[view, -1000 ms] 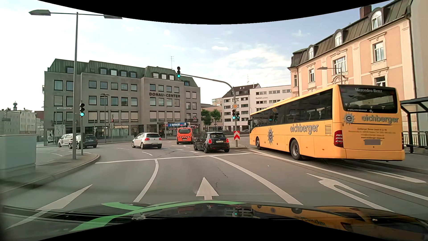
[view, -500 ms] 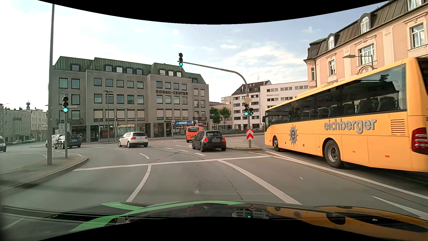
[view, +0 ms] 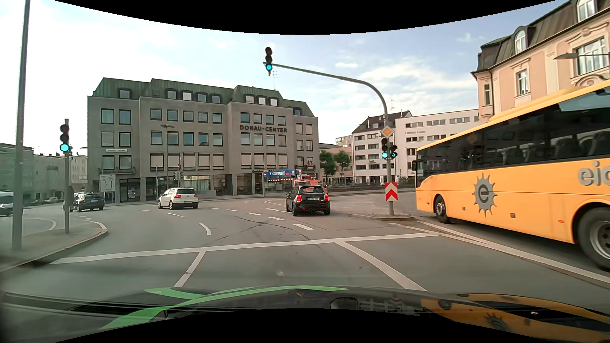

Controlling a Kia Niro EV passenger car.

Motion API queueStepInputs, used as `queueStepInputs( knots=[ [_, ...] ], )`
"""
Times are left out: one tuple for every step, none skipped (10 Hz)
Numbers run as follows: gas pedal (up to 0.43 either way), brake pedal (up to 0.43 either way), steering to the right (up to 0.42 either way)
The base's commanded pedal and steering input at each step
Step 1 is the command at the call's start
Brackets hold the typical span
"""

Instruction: Follow the waypoints while adhering to traffic rules and regulations

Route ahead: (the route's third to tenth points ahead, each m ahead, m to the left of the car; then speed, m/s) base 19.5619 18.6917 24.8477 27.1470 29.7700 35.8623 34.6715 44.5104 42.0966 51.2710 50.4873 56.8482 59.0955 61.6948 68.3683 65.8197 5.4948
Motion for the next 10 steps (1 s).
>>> queueStepInputs(
  knots=[
    [0.079,0.000,-0.126],
    [0.059,0.000,-0.130],
    [0.047,0.000,-0.136],
    [0.059,0.000,-0.144],
    [0.067,0.000,-0.151],
    [0.079,0.000,-0.154],
    [0.079,0.000,-0.155],
    [0.079,0.000,-0.155],
    [0.079,0.000,-0.156],
    [0.079,0.000,-0.165]
  ],
)
